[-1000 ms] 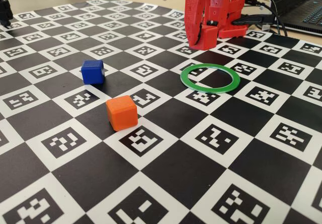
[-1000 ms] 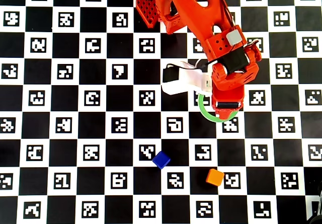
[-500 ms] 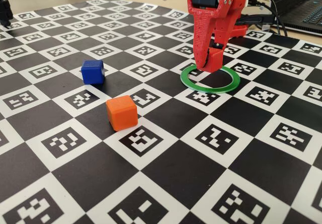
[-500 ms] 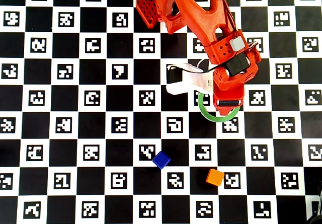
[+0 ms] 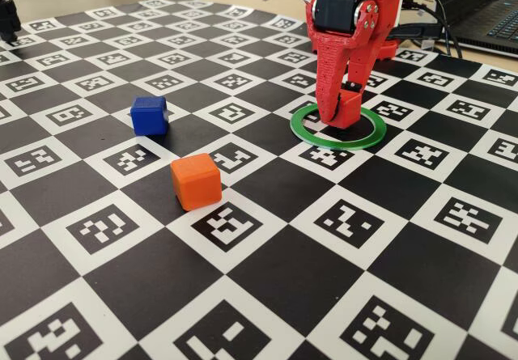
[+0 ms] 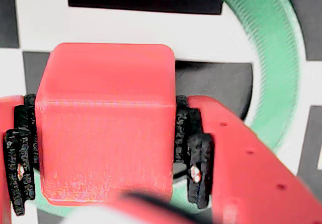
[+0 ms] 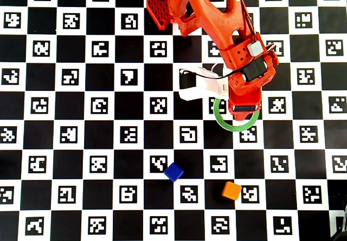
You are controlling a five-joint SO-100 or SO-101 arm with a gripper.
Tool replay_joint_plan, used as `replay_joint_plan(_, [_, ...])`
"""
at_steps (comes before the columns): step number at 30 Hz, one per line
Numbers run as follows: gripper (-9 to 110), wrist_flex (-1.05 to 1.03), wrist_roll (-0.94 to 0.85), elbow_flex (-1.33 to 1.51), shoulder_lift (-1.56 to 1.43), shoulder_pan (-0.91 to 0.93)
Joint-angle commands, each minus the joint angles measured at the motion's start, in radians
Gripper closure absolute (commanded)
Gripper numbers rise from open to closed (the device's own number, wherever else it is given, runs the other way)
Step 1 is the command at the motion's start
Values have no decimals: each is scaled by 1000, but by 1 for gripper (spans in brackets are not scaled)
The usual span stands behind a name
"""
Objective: Grab the red cube then put it in the green circle then put the blue cube on top and finally the orange cube on top
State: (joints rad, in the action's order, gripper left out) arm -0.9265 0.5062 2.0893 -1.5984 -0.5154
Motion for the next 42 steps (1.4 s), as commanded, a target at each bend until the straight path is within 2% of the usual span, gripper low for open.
replay_joint_plan(1, [101, 9, 5, -9, 0, -23])
replay_joint_plan(13, [98, 9, 15, -6, 23, -32])
replay_joint_plan(25, [74, -26, -12, -8, -14, -29])
replay_joint_plan(32, [72, -150, -32, -92, -86, -9])
replay_joint_plan(42, [71, -414, -84, -399, -152, 55])
